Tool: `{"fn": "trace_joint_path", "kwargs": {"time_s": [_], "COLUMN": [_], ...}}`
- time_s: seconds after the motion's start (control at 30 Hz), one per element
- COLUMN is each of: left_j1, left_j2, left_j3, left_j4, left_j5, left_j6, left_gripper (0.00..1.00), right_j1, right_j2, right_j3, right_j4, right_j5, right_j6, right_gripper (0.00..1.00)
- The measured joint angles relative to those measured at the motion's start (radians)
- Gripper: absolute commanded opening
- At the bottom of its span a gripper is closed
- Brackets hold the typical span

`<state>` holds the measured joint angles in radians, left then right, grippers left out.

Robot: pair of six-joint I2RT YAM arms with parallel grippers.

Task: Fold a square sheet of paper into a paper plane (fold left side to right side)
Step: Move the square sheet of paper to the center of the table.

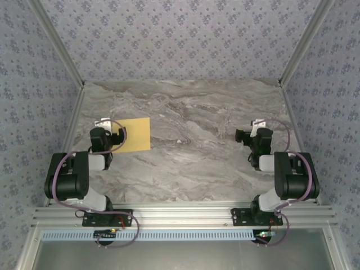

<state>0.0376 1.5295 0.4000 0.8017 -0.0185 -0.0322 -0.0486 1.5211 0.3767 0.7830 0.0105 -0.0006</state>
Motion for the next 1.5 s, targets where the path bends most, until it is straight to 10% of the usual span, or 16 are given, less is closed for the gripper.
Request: {"fn": "trace_joint_path", "kwargs": {"time_s": [0.4,0.67,0.93,1.5], "left_j1": [-0.001,-0.129,-0.204,-0.287], "left_j2": [-0.254,-0.077,0.136,0.357], "left_j3": [0.476,0.573,0.702,0.811], "left_j4": [-0.819,-1.157,-1.286,-1.377], "left_j5": [-0.108,-0.013,-0.005,-0.049], "left_j6": [-0.251,-0.332,-0.332,-0.359], "left_gripper": [0.98,0.98,0.98,0.98], "right_j1": [0.036,0.305,0.496,0.536], "right_j2": [-0.394,-0.61,-0.626,-0.627], "right_j3": [0.166,0.175,0.169,0.168], "right_j4": [-0.527,-0.871,-1.021,-1.08], "right_j5": [0.125,0.195,0.31,0.376], "right_j6": [0.156,0.319,0.381,0.394], "right_gripper": [1.0,1.0,1.0,1.0]}}
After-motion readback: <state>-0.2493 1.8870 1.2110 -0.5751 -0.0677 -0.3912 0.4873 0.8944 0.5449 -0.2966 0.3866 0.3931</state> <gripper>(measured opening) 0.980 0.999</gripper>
